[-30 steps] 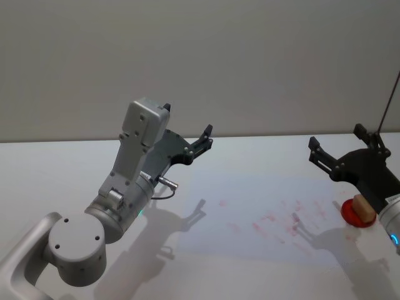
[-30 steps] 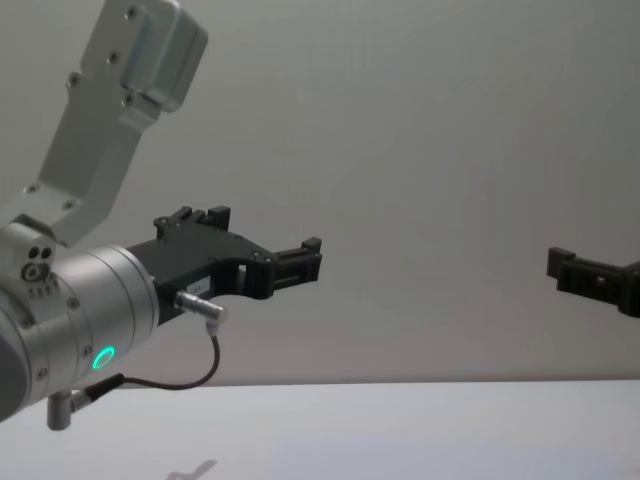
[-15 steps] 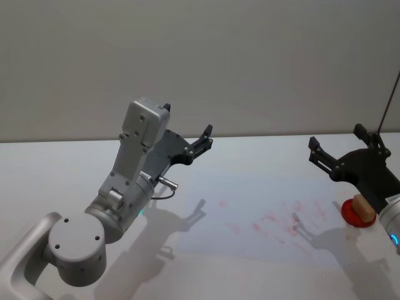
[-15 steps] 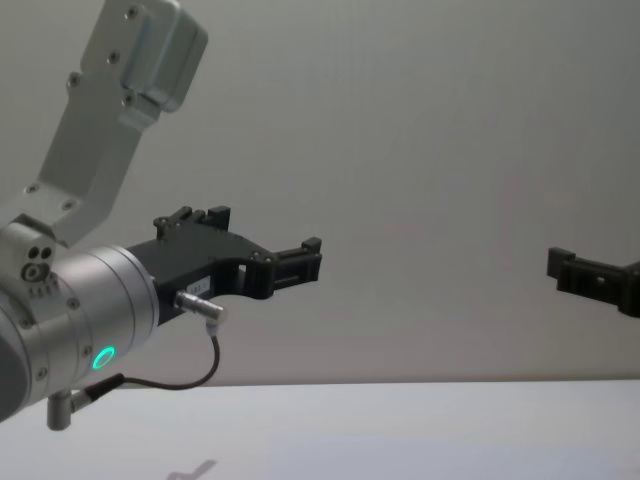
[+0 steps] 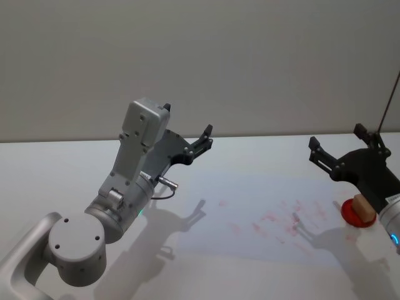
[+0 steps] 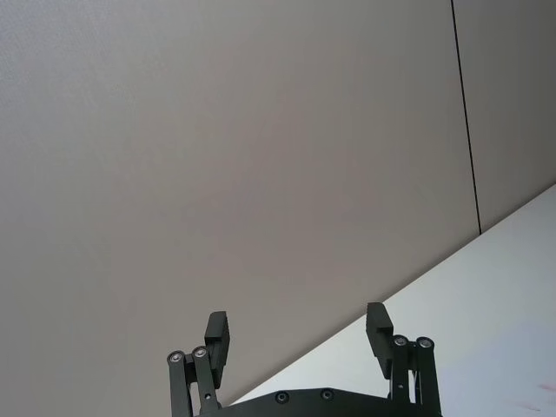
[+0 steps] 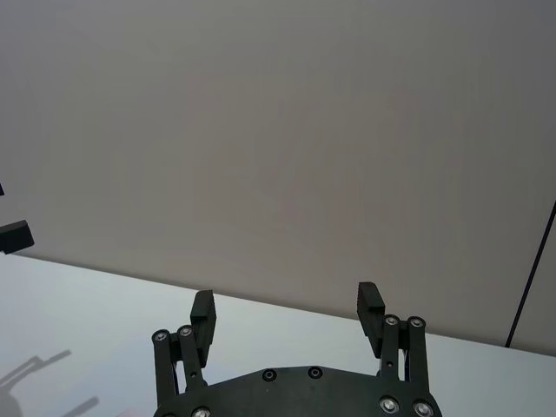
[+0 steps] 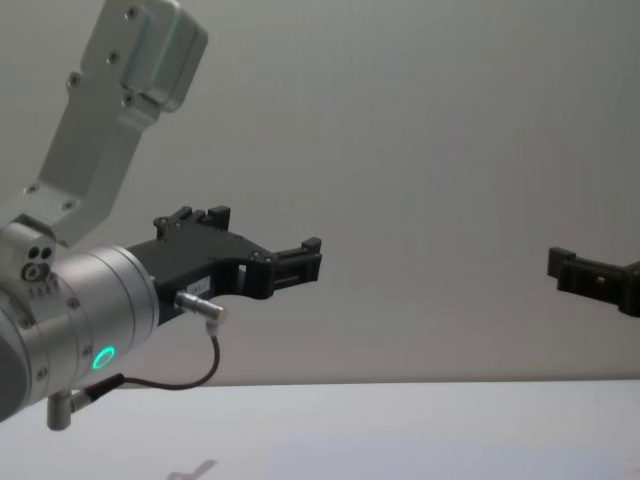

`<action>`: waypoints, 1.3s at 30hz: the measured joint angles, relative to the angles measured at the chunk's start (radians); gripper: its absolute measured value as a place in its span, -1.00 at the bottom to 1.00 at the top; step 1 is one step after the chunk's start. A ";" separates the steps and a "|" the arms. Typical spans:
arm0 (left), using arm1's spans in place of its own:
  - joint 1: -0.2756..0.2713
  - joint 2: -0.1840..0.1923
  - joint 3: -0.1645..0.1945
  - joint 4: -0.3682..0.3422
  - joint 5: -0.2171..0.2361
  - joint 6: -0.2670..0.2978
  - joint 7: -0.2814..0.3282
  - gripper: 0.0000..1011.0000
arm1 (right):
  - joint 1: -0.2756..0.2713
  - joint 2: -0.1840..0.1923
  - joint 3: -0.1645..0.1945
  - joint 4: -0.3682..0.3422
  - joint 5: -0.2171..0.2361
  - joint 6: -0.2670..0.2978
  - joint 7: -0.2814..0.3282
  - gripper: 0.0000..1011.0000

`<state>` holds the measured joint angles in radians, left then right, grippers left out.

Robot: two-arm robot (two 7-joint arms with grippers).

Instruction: Use the one hand to pick up the stamp and affix it onto the A4 paper.

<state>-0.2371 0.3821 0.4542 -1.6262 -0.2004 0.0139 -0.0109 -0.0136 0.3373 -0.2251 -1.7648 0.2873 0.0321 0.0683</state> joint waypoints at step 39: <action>0.000 0.000 0.000 0.000 0.000 0.000 0.000 0.98 | -0.027 0.072 0.073 0.087 0.042 -0.053 0.050 0.98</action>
<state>-0.2371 0.3821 0.4542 -1.6262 -0.2004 0.0139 -0.0109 -0.0407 0.4093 -0.1517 -1.6781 0.3288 -0.0209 0.1185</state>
